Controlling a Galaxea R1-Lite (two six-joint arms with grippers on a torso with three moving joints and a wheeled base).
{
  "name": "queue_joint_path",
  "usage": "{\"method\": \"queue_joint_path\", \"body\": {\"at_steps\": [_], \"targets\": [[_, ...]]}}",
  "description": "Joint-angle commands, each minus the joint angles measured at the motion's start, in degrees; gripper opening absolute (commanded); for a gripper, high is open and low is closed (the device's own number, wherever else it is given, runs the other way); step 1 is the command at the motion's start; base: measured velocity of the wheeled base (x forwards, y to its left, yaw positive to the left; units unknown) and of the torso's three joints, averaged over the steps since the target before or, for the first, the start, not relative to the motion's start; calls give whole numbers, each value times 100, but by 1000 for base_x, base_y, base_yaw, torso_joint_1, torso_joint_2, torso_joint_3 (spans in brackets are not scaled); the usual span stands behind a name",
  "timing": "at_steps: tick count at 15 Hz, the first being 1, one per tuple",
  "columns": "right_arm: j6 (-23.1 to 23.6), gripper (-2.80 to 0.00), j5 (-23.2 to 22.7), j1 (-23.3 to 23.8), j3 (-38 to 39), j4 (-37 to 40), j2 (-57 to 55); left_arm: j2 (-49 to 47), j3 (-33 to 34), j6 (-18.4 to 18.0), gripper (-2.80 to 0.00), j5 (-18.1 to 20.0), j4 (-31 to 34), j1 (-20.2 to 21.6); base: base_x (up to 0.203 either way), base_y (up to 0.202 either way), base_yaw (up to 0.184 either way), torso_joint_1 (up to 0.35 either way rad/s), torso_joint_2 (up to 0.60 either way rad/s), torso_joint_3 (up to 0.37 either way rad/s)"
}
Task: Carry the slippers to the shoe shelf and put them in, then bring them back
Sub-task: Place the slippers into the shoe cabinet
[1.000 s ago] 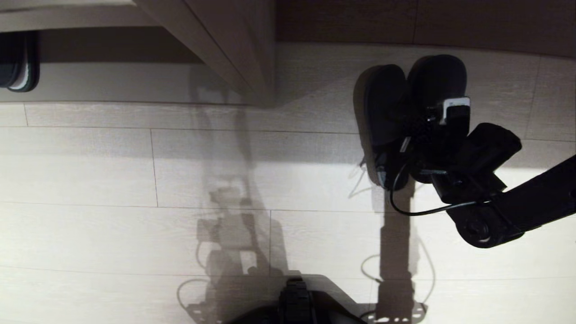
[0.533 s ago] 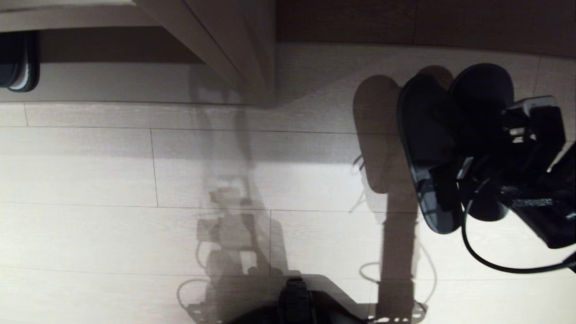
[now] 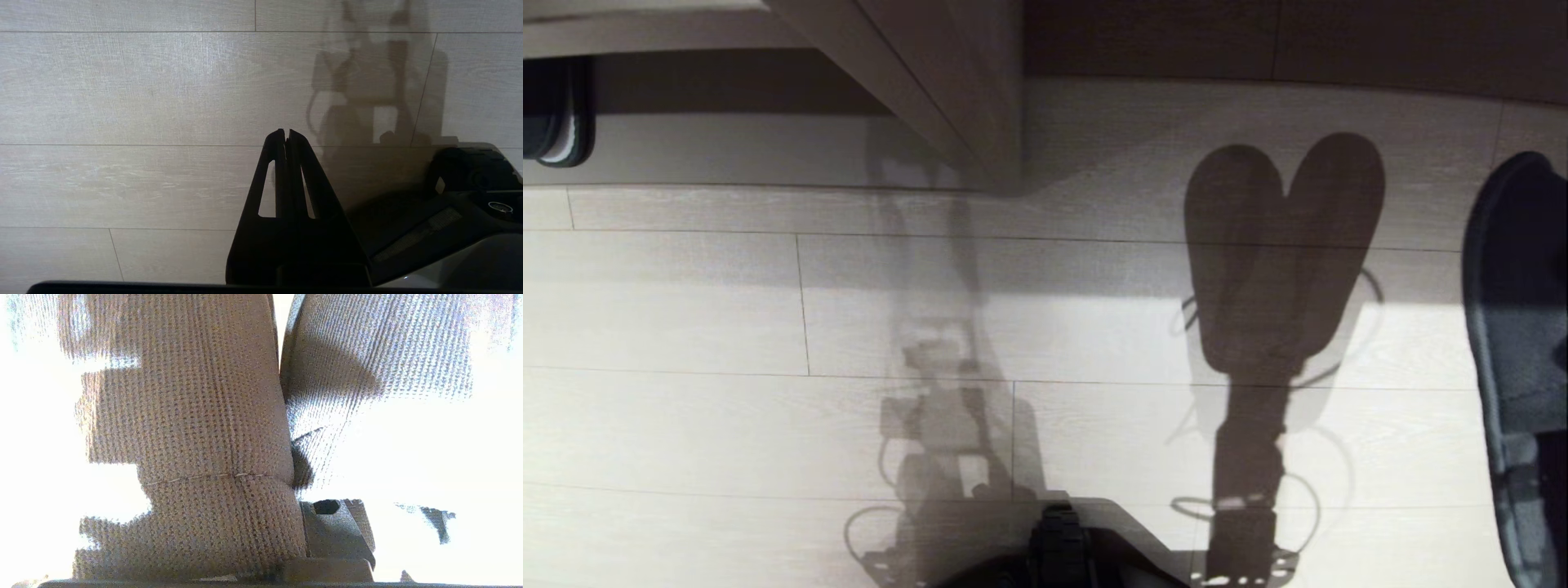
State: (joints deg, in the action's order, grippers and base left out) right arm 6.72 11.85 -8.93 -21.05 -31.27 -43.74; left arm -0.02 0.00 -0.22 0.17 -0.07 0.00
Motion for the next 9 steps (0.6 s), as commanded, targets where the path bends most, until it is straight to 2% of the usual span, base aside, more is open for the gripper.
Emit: {"method": "queue_joint_path", "body": {"at_steps": [1,4,9], "targets": [[-1,-280,-68,232,138,458,1450,3,0,4,-280,1,-1,0,0,0,0,0,0,0],[-26,-280,-437,707,599,1388,2766,2,0,-4,-280,1,-1,0,0,0,0,0,0,0],[-79,-280,-1063,862,1699,2537,4129,9,0,1,-280,1,-1,0,0,0,0,0,0,0]]}}
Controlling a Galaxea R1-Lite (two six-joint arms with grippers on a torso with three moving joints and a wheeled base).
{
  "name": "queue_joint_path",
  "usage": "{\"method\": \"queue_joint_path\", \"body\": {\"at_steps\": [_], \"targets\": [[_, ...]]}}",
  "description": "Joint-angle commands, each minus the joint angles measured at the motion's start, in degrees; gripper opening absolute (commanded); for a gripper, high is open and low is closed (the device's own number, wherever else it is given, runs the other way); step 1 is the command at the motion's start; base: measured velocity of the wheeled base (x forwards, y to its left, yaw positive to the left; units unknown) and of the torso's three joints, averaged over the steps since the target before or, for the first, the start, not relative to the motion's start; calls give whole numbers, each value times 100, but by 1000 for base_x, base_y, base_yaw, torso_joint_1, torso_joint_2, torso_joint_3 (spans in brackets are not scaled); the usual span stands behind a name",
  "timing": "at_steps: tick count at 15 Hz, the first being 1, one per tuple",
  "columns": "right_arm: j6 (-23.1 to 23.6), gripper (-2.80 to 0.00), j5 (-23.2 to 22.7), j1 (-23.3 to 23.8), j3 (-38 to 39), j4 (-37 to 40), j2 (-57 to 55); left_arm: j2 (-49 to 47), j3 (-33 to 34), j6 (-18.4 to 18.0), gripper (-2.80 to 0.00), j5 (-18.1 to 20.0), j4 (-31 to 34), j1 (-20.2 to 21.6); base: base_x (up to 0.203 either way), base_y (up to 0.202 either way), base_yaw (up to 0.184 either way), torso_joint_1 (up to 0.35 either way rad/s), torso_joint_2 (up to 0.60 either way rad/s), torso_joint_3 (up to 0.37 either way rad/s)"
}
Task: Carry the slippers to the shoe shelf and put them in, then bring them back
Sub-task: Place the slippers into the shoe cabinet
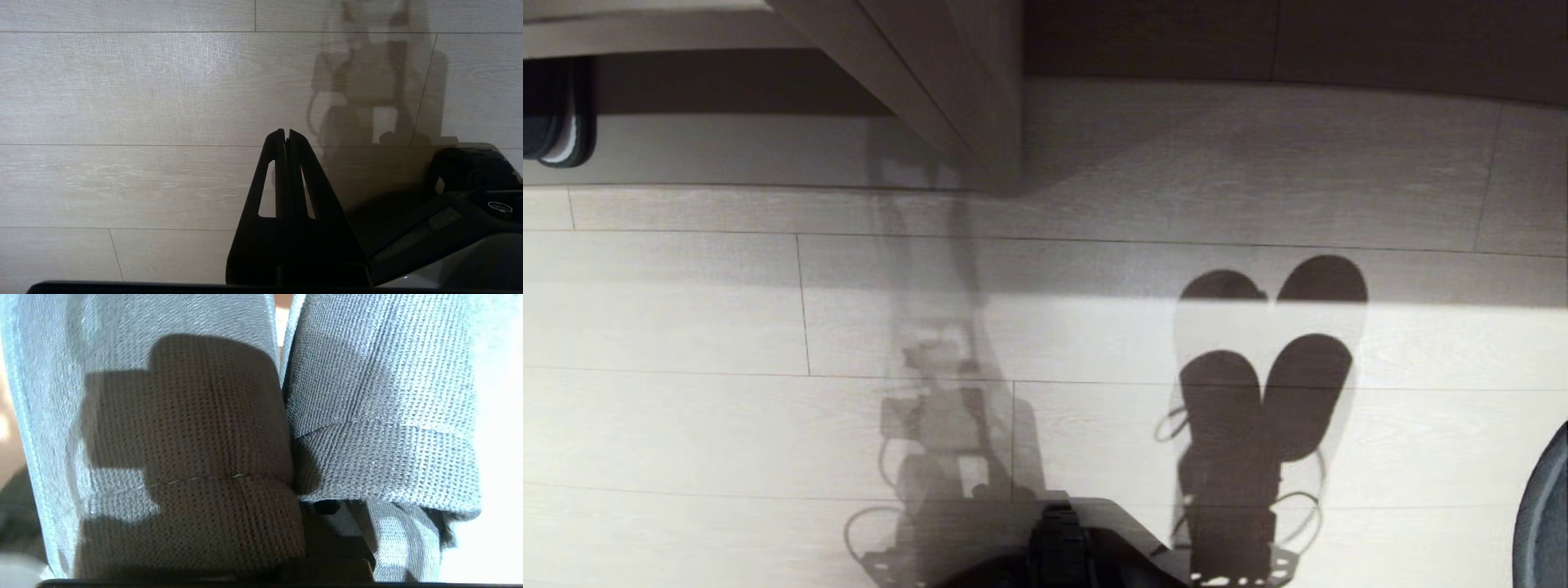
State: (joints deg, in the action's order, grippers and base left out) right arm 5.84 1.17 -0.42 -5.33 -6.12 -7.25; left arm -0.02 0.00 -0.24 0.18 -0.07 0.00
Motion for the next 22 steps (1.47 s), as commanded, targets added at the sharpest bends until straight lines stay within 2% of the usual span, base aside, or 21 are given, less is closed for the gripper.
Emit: {"method": "queue_joint_path", "body": {"at_steps": [1,2,5,10,22], "targets": [[3,-280,-71,14,306,140,688,6,0,-3,-280,-1,-1,0,0,0,0,0,0,0],[-37,-280,-114,15,524,239,741,10,0,6,-280,-1,-1,0,0,0,0,0,0,0],[-138,-280,-153,25,528,652,734,2,0,6,-280,-1,-1,0,0,0,0,0,0,0],[-127,-280,-161,25,533,585,729,2,0,24,-280,-1,-1,0,0,0,0,0,0,47],[-101,-280,-161,25,533,585,734,-6,0,24,-280,-1,-1,0,0,0,0,2,1,194]]}}
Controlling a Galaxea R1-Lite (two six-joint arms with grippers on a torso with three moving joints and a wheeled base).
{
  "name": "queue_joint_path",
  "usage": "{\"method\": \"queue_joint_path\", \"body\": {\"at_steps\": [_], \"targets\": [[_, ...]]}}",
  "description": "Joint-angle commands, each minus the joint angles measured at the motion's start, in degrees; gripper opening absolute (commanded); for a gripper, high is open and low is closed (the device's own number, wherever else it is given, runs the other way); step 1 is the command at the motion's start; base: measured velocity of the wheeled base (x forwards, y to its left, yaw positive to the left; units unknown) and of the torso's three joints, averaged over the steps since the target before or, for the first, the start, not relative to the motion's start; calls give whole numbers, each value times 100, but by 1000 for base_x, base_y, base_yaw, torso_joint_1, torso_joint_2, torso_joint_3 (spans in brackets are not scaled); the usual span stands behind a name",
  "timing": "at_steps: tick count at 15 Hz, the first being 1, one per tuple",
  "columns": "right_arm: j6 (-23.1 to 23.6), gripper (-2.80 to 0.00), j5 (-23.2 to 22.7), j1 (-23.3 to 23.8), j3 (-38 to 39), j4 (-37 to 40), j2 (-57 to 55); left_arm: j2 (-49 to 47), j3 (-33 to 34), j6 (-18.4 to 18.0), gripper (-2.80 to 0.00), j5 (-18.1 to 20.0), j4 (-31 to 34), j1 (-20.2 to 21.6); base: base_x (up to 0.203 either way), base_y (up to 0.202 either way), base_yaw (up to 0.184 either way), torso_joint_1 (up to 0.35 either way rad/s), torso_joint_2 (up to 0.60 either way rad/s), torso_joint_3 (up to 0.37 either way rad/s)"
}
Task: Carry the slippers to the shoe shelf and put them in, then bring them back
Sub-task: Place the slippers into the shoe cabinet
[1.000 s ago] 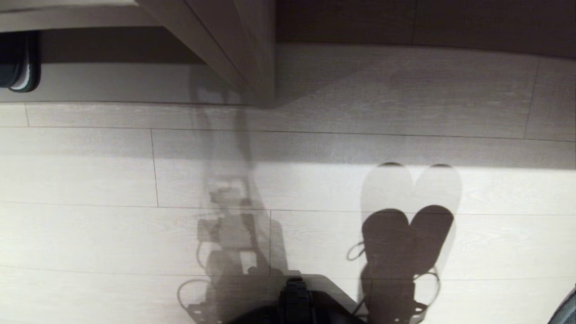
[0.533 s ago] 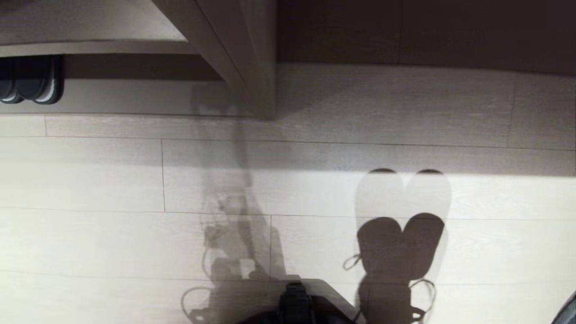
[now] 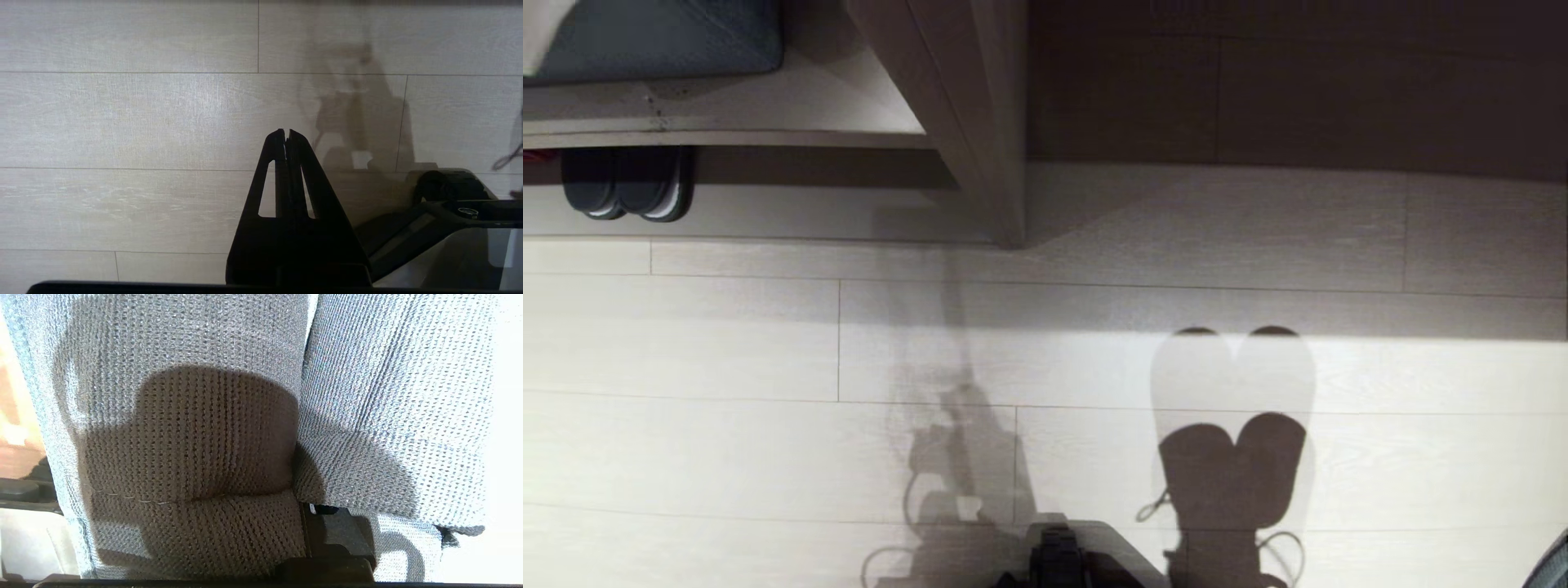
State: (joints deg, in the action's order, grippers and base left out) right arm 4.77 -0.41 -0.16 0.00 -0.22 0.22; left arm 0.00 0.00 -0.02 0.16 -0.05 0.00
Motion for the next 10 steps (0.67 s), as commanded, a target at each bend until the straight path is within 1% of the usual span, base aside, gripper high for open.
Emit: {"method": "queue_joint_path", "body": {"at_steps": [1,10], "targets": [[-1,-280,-2,-2,0,-4,-13,-9,0,2,-280,2,-4,0,0,0,0,6,2,209],[-11,-280,33,-2,0,-4,-13,-9,-6,-15,-280,2,-4,0,0,0,0,2,3,204]]}}
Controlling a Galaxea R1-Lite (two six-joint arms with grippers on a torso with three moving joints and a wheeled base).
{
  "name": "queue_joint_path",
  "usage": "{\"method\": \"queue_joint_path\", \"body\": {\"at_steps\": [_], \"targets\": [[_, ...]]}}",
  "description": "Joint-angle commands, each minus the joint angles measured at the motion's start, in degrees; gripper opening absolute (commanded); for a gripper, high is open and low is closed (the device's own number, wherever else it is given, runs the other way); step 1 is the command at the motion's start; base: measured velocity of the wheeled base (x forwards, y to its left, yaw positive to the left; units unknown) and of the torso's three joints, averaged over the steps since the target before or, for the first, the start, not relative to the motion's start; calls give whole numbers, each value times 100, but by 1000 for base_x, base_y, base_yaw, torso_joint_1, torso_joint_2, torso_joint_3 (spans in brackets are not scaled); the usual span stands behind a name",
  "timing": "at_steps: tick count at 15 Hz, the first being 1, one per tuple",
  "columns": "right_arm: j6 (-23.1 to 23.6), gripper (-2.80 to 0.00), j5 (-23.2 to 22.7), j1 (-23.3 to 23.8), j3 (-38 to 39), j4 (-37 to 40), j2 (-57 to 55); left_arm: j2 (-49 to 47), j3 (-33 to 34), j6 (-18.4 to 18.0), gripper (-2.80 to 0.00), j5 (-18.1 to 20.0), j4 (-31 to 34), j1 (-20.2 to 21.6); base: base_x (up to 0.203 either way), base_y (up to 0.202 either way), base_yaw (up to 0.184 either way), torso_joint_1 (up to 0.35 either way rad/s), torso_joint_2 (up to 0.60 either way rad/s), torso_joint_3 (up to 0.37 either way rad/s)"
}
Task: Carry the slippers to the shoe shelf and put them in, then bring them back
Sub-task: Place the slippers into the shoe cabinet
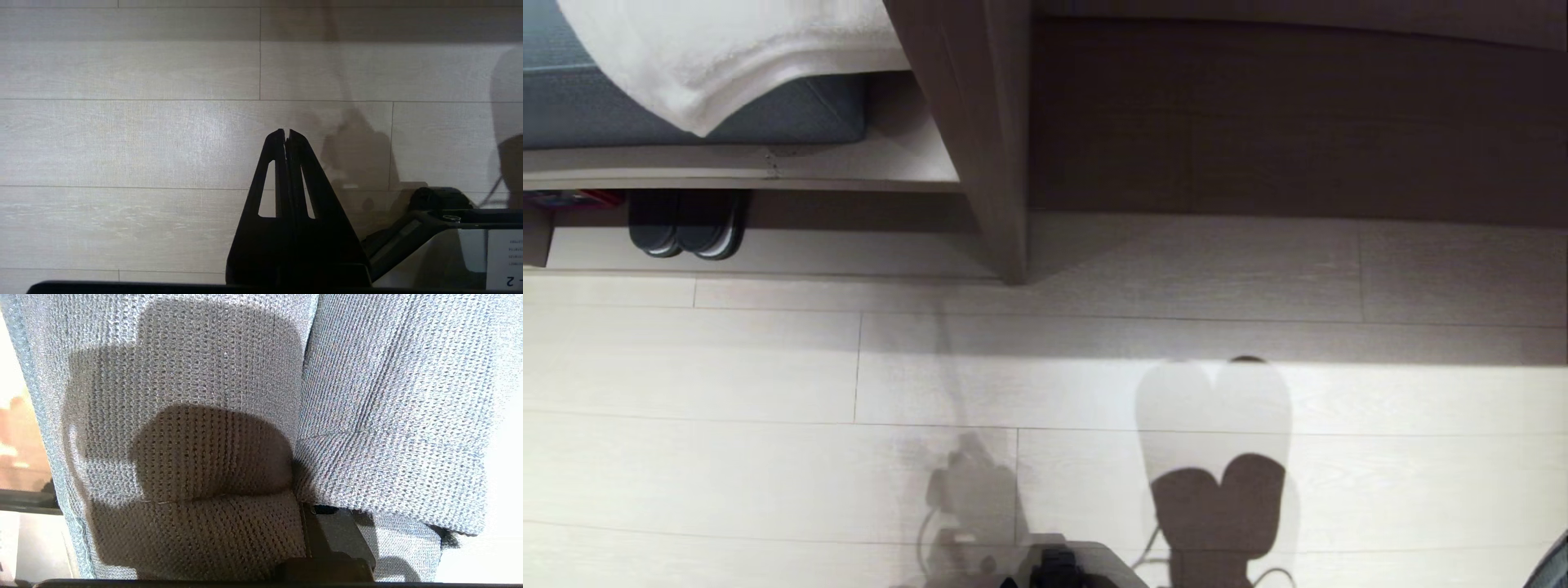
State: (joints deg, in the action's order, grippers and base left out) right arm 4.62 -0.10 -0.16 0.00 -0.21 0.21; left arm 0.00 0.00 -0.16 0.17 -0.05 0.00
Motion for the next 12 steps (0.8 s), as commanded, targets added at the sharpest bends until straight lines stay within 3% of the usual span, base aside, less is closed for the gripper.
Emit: {"method": "queue_joint_path", "body": {"at_steps": [1,12], "targets": [[3,-280,-5,-2,0,-5,-12,-9,0,-2,-280,1,-4,0,0,0,0,5,2,210],[-119,-280,-13,-2,9,21,-12,-9,-9,-11,-280,1,-4,0,0,0,0,3,3,202]]}}
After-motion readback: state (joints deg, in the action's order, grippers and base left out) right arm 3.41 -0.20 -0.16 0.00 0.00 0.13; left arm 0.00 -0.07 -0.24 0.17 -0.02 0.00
